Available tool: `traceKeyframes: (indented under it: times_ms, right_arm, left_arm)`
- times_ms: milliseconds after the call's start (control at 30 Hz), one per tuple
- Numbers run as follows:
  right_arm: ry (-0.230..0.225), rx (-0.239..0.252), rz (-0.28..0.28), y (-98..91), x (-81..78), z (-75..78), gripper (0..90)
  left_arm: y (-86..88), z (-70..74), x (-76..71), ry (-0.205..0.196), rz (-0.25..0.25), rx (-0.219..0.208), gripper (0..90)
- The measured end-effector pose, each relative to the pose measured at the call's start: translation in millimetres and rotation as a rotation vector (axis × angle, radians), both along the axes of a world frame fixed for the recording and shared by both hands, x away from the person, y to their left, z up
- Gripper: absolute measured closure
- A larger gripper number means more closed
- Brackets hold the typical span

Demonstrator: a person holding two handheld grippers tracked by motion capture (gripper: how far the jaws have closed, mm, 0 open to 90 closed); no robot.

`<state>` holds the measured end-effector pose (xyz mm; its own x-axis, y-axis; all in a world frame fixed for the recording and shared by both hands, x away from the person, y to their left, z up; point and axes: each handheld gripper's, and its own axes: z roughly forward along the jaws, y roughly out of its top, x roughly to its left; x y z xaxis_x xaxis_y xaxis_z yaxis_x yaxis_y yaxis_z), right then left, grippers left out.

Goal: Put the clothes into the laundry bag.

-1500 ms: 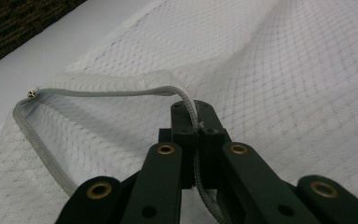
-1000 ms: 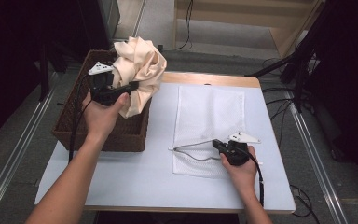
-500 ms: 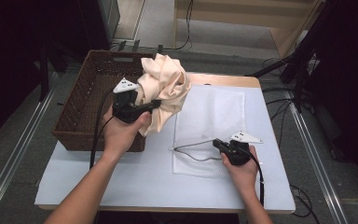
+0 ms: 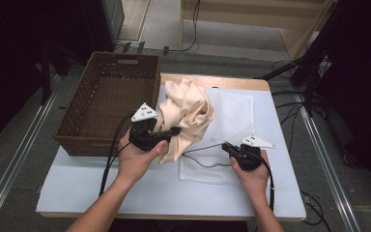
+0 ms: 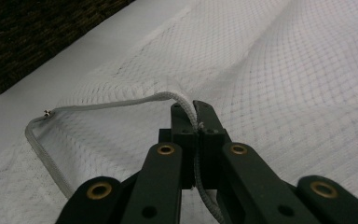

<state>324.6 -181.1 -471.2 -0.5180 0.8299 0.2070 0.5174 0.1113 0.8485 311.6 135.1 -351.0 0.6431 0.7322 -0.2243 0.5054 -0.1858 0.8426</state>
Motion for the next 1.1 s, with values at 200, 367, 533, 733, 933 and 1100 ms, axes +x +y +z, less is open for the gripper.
traceKeyframes:
  times_ms: [200,367,533,733,933,1100]
  right_arm:
    - [-0.009,0.007,-0.001,-1.0,-0.5,3.9,89.5]
    - [-0.009,0.010,-0.004,-2.2,-0.7,5.6,89.5]
    - [-0.016,0.005,-0.002,-2.0,-0.4,6.5,89.5]
    - [-0.019,0.009,-0.010,-2.7,0.0,8.9,89.5]
    - [-0.021,0.011,-0.012,-1.9,0.0,10.2,89.5]
    - [-0.029,0.011,-0.013,-1.8,0.5,12.1,89.5]
  left_arm:
    - [-5.9,-15.7,-18.6,0.018,-0.045,-0.003,63.7]
    - [-6.9,-34.1,-33.7,0.052,-0.076,-0.007,63.3]
    - [-5.1,-51.6,-49.2,0.079,-0.132,-0.021,63.0]
    - [-7.4,-72.9,-61.9,0.130,-0.199,0.009,63.0]
    - [-17.9,-87.4,-66.7,0.163,-0.282,0.028,62.5]
    - [-30.4,-93.4,-70.4,0.166,-0.373,0.043,61.9]
